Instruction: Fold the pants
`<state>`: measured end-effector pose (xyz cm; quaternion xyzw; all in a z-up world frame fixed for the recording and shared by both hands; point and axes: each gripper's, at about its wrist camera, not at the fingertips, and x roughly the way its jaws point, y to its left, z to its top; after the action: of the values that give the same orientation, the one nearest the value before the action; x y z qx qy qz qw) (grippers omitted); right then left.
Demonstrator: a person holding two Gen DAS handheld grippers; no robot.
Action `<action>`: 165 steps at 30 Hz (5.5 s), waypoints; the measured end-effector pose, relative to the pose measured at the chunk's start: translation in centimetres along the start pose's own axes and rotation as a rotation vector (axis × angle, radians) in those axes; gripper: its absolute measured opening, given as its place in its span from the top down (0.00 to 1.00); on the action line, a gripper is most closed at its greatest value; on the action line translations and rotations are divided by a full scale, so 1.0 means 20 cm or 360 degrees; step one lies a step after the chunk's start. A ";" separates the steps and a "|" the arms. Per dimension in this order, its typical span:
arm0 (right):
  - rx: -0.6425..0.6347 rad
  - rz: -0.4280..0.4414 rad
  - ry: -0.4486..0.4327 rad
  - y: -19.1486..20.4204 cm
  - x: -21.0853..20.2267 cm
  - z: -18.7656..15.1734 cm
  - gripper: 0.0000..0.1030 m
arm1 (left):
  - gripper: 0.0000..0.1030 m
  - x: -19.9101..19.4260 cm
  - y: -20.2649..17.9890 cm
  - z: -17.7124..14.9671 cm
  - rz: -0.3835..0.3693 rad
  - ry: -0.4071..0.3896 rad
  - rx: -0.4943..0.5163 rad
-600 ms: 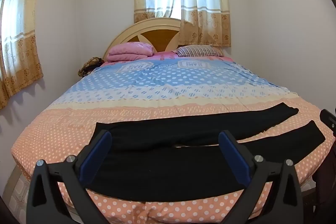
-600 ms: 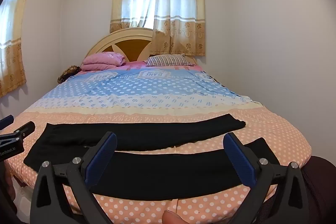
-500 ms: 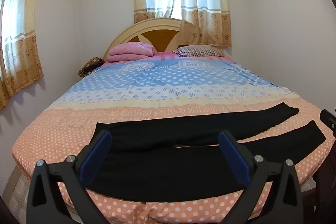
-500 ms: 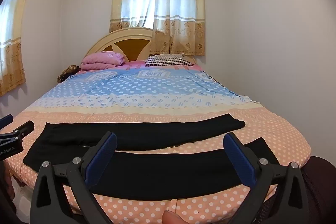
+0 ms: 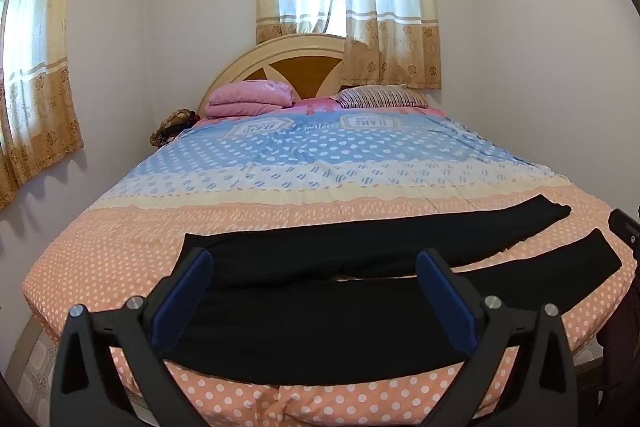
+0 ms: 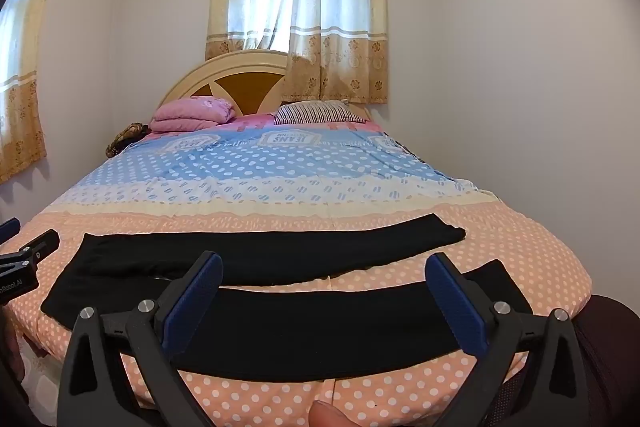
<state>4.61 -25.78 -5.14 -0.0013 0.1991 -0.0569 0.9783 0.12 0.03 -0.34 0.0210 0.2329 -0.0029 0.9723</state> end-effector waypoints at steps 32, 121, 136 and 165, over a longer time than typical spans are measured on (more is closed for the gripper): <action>-0.0015 -0.0014 0.0030 0.01 0.04 -0.04 0.01 | 0.00 0.00 0.02 0.00 0.0004 -0.0003 0.0003; 0.0236 -0.0268 0.0718 -1.22 1.43 0.04 0.39 | 0.77 1.58 1.11 -0.12 -0.0006 0.0795 -0.0163; 0.0397 -0.0111 0.0900 -1.36 1.96 0.13 0.39 | 0.57 1.64 1.08 -0.09 0.0097 0.0778 -0.0037; 0.0168 0.0100 0.0540 -1.21 1.56 0.24 0.95 | 0.87 1.45 1.09 0.03 -0.0169 0.0538 -0.0123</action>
<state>32.26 -53.50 -12.31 0.0657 0.3579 -0.0360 0.9307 26.53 21.97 -12.15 -0.0287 0.3939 -0.0417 0.9178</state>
